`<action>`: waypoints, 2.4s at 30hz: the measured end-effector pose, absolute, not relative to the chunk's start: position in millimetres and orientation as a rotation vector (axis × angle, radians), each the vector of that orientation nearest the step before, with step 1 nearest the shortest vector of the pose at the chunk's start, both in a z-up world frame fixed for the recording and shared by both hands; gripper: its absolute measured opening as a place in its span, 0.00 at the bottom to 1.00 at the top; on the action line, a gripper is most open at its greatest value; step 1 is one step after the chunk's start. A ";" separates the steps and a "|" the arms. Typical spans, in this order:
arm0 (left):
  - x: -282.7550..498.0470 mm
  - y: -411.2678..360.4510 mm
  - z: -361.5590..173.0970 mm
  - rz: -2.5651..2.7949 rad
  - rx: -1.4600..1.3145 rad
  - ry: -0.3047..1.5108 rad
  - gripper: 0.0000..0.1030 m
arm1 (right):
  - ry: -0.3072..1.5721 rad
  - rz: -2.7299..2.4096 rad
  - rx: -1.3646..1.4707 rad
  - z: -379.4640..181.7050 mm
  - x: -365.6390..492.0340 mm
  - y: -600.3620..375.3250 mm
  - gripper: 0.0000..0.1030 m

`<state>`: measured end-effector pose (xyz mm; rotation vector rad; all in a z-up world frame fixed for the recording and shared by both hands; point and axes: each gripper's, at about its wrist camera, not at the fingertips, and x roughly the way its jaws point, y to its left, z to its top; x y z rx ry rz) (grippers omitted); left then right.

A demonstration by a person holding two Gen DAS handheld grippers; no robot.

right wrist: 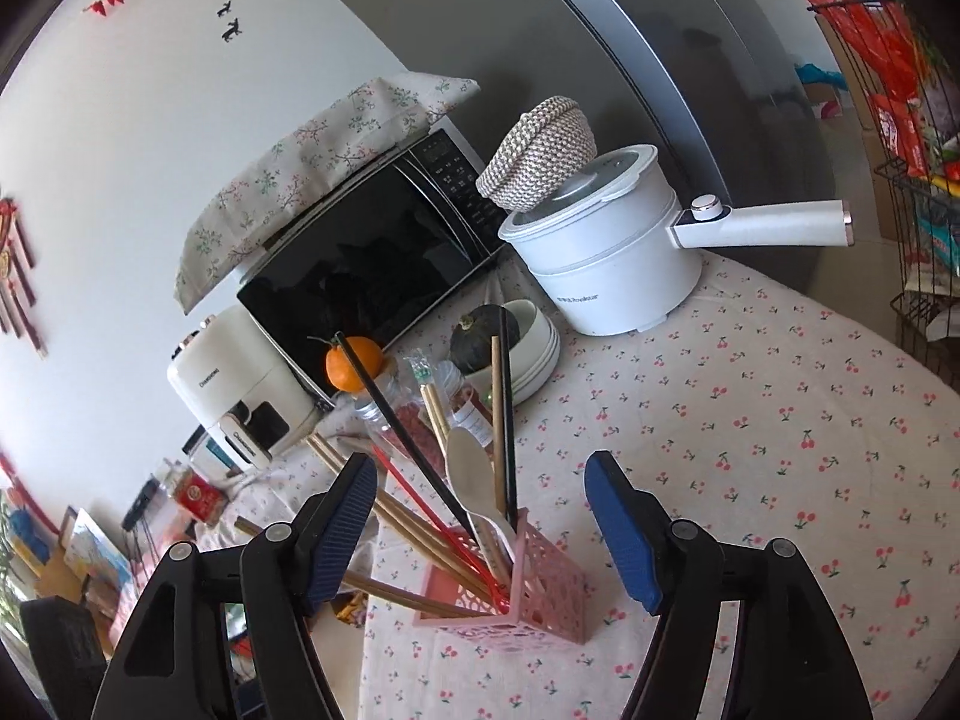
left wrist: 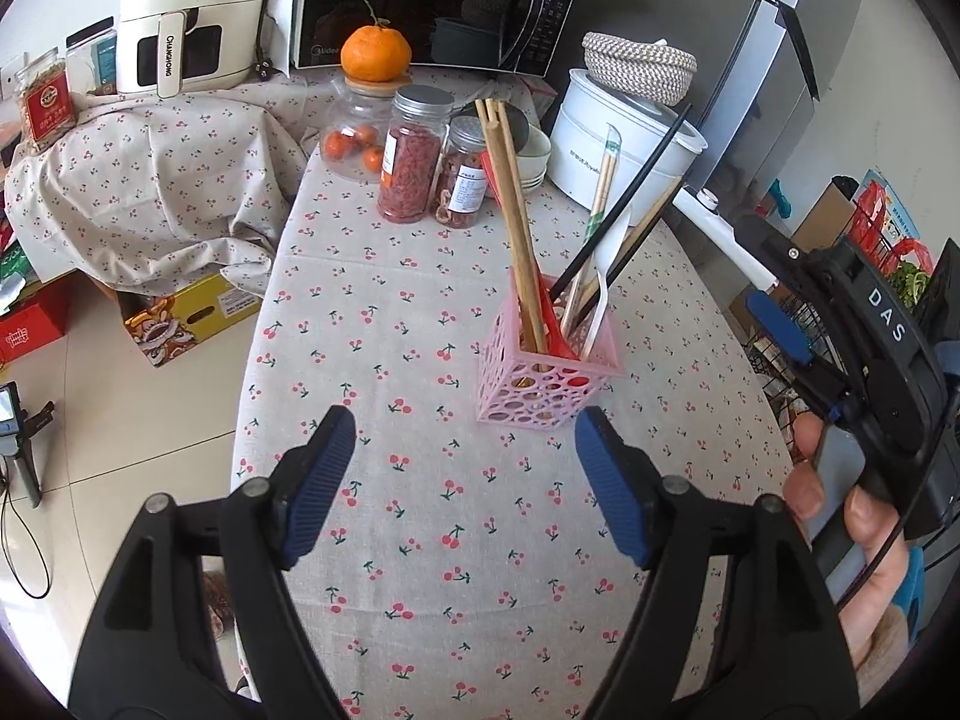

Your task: Organize utensils

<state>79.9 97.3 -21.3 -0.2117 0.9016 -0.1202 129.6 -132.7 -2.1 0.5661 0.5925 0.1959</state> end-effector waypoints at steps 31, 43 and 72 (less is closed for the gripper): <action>34.2 18.8 3.4 0.030 -0.010 0.831 0.99 | 0.820 0.014 -0.013 45.2 35.7 -198.8 1.00; 34.2 7.9 -0.9 0.011 0.011 0.835 0.99 | 0.840 0.027 -0.032 39.6 38.8 -195.6 1.00; 31.3 6.5 2.5 0.000 0.015 0.813 0.99 | 0.850 0.029 -0.026 34.4 41.9 -191.5 1.00</action>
